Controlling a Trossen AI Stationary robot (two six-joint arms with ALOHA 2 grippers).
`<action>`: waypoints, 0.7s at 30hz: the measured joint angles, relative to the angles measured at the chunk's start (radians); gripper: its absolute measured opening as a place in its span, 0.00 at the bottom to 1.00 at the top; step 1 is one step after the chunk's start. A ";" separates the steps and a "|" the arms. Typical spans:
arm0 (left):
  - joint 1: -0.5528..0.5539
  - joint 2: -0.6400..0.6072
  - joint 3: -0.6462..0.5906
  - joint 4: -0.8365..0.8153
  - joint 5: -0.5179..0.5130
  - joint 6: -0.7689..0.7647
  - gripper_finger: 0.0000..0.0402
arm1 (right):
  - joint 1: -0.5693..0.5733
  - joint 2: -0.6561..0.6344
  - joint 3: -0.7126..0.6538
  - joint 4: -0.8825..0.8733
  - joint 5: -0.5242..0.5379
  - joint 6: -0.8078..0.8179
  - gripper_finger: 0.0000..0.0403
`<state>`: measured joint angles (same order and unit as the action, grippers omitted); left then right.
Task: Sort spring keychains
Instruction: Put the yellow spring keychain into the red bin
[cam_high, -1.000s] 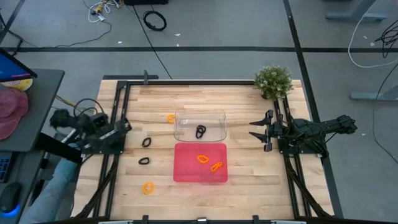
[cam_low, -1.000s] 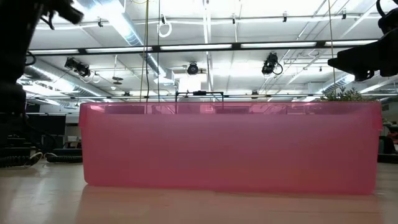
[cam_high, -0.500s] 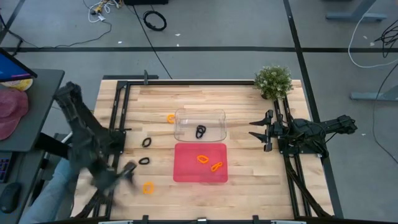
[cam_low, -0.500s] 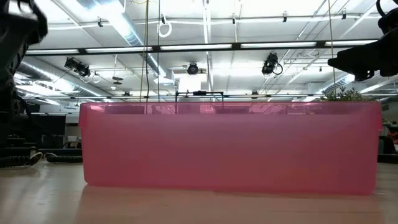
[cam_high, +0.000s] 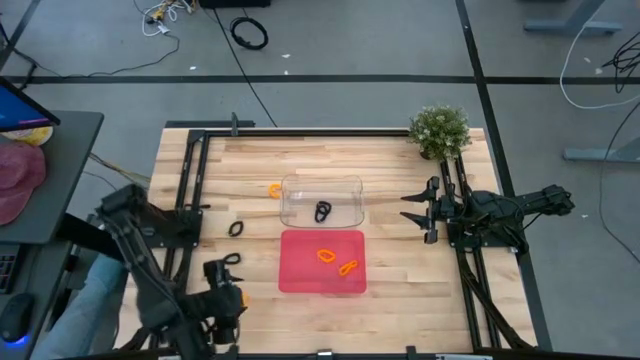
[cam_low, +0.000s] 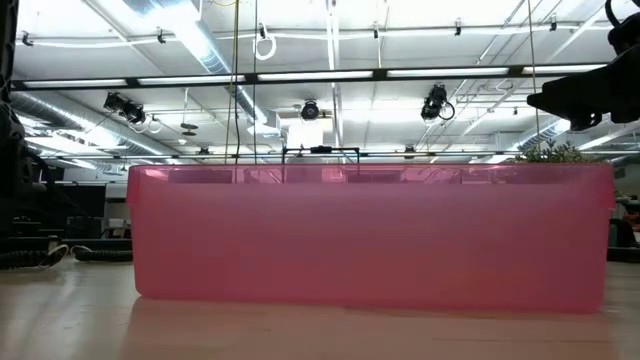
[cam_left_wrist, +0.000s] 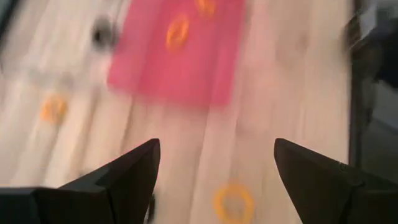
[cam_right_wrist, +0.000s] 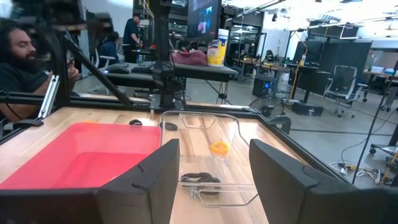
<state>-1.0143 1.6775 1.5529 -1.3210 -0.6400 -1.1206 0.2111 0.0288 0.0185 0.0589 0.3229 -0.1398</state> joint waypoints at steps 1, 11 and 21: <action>0.010 0.017 0.007 -0.012 0.062 -0.027 0.80 | 0.000 0.000 0.000 0.000 0.000 0.000 0.49; 0.075 0.092 0.007 -0.009 0.475 -0.123 0.80 | 0.000 0.000 0.000 0.000 0.000 0.000 0.49; 0.071 0.092 0.007 0.002 0.462 -0.261 0.80 | 0.000 0.000 0.000 0.000 0.000 0.000 0.49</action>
<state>-0.9432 1.7691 1.5600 -1.3186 -0.1783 -1.3815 0.2109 0.0288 0.0185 0.0586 0.3229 -0.1396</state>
